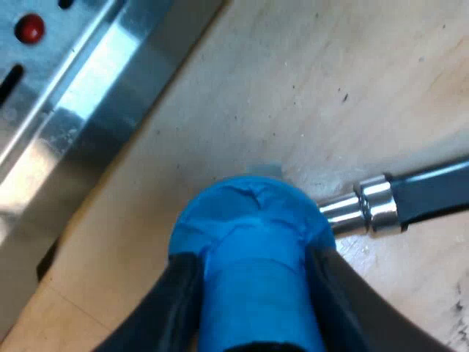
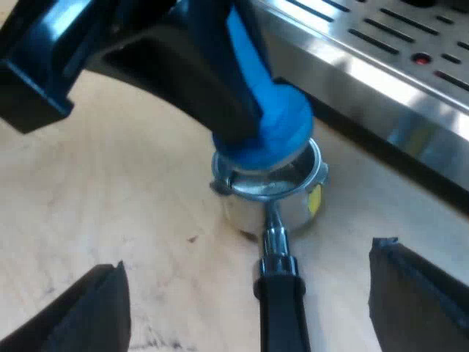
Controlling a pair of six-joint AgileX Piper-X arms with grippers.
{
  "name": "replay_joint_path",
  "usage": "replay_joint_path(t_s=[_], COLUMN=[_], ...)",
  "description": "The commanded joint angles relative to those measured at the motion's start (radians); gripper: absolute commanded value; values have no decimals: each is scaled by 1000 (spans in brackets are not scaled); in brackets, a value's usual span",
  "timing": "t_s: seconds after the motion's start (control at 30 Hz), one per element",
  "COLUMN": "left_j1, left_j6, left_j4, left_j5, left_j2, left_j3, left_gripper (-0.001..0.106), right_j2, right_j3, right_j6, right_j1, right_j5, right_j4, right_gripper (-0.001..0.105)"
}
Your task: Grind coffee beans and then tamp
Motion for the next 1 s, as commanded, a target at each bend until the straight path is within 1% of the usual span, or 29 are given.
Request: replay_joint_path(t_s=[0.03, 0.2, 0.43, 0.57, 0.67, 0.73, 0.77, 0.83, 1.0], left_j1=[-1, -1, -1, 5, 29, 78, 88, 152, 259], left_j6=[6, 6, 6, 6, 1, -21, -25, -25, -17], left_j4=[-3, 47, 130, 170, 205, 218, 220, 232, 278], left_j5=[-12, -12, -12, -12, -12, 13, 25, 62, 67], left_j2=[-37, -86, -154, -189, -211, -223, -224, -224, -224], left_j3=[-7, -40, -89, -92, -92, -92, -92, -92, -92], left_gripper=[0, 0, 0, 0, 0, 0, 0, 0, 0], right_j2=[-8, -8, -8, -8, -8, -8, -8, -8, -8], right_j3=[-2, -2, -2, -2, -2, -2, -2, -2, -2], right_j6=[-11, -55, -56, -56, -56, -56, -56, -56, -56], right_j1=[-1, -1, 1, 1, 1, 1, 1, 1, 1], right_j5=[-12, -12, -56, -56, -63, -80, -80, -79, -79], right_j4=[-38, -88, -97, -97, -97, -97, -97, -97, -97], right_gripper=[69, 69, 69, 69, 69, 69, 69, 69, 69])
